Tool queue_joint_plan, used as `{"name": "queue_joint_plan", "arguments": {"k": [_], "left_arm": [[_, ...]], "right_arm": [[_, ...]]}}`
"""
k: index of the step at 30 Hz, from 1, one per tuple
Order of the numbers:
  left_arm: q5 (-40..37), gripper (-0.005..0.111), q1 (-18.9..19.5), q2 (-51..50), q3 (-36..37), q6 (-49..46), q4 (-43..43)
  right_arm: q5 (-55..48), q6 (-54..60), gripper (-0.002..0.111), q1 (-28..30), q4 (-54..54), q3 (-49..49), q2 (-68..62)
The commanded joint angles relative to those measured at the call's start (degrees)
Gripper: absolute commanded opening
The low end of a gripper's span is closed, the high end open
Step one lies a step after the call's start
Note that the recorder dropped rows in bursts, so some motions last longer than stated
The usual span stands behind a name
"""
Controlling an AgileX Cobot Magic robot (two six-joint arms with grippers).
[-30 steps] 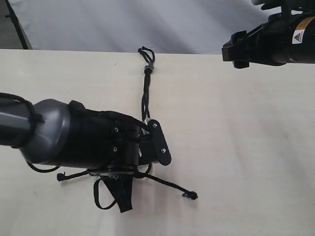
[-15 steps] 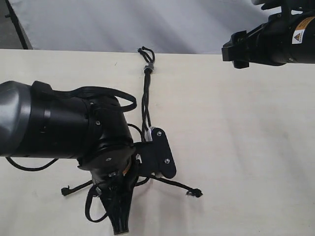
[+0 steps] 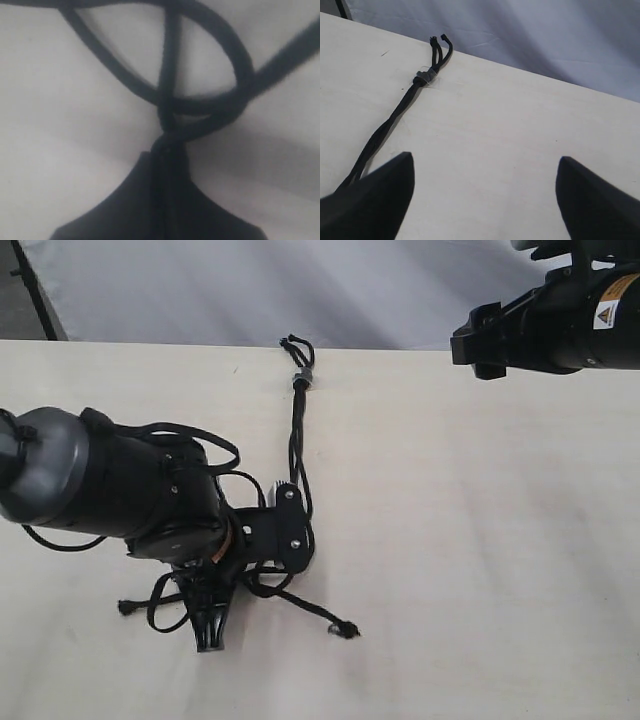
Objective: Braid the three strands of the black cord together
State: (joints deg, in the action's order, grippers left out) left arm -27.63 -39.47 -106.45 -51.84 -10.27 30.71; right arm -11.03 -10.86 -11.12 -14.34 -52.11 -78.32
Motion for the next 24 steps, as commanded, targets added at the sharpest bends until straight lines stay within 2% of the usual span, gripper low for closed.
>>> {"name": "queue_joint_plan", "arguments": {"k": [1, 6, 12, 16, 20, 22, 24], "left_arm": [[5.90, 0.000, 2.98, -2.50, 1.41, -0.03, 1.06], [6.80, 0.000, 3.08, -3.57, 1.41, -0.03, -0.53], [4.13, 0.000, 0.75, -3.57, 1.41, -0.42, -12.98], [0.29, 0.000, -4.47, -3.57, 1.41, -1.42, -19.58], [-1.45, 0.000, -13.24, -3.57, 0.98, -8.83, -30.29], [-2.23, 0.000, -16.88, -3.46, -0.18, -11.77, -31.55], [-2.73, 0.000, -18.73, -2.93, -1.72, -11.77, -29.89]], "right_arm": [[-0.01, -0.22, 0.073, 0.32, -0.04, 0.24, -0.09], [0.12, -0.22, 0.073, 0.32, -0.04, 0.24, -0.09], [0.24, -0.22, 0.073, 0.32, -0.04, 0.24, -0.09], [0.24, -0.22, 0.073, 0.32, -0.04, 0.24, -0.09], [0.24, -0.22, 0.073, 0.32, -0.04, 0.24, -0.09], [0.24, -0.22, 0.073, 0.32, -0.04, 0.24, -0.09], [0.24, -0.22, 0.073, 0.32, -0.04, 0.24, -0.09]]}}
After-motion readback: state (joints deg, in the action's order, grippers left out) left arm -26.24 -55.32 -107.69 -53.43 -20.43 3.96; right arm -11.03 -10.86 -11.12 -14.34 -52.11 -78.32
